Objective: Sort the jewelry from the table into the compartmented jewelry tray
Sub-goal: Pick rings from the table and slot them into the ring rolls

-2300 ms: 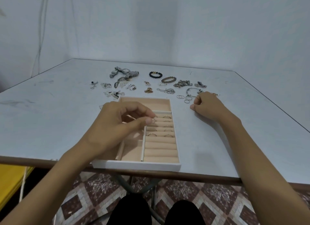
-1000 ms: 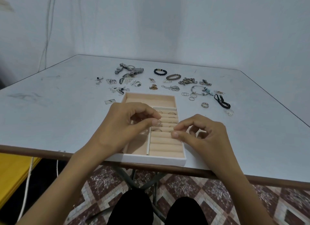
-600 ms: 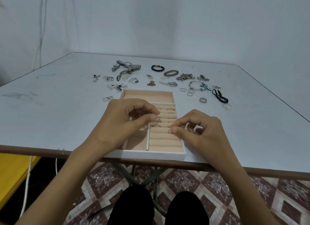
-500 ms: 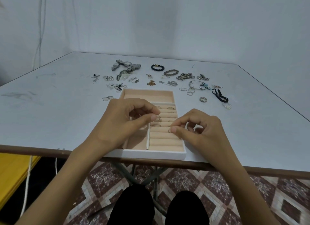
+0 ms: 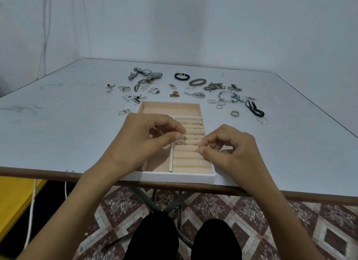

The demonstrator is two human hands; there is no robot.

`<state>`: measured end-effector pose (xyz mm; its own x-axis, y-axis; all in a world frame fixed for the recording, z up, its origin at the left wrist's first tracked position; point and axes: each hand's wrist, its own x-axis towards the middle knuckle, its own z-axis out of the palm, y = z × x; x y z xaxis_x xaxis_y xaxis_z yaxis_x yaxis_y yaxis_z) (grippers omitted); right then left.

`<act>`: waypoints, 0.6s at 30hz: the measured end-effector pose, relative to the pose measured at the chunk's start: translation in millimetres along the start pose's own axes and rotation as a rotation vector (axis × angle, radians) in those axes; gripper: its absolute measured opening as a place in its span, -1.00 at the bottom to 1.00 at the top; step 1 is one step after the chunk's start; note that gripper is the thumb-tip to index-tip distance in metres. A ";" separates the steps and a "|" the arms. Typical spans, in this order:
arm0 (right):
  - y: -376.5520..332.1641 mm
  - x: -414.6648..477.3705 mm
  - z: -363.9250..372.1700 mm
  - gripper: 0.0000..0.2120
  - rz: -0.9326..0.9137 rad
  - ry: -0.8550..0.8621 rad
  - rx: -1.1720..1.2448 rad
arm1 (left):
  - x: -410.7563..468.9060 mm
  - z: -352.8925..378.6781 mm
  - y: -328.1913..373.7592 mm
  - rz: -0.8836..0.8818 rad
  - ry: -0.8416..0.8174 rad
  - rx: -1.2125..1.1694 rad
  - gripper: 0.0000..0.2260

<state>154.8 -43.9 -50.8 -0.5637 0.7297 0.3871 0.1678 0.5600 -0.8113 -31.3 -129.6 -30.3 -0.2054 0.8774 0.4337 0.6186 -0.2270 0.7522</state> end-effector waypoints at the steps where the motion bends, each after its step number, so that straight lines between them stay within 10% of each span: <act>1: 0.1 0.1 -0.1 -0.86 -0.003 0.000 0.001 | 0.0 0.2 -0.1 -0.002 -0.001 0.002 -0.90; 12: 1.3 1.4 -4.3 -0.91 0.051 0.038 0.083 | -1.5 0.5 0.8 0.009 -0.075 -0.003 -0.91; 18: 11.1 0.4 -1.1 -0.76 0.072 0.192 -0.272 | -2.0 0.4 1.8 0.026 -0.100 0.036 -0.92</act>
<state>157.3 -36.9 -59.1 -0.3844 0.8171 0.4296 0.4258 0.5698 -0.7028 -29.5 -131.6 -30.0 -0.1134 0.9093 0.4004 0.6504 -0.2367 0.7218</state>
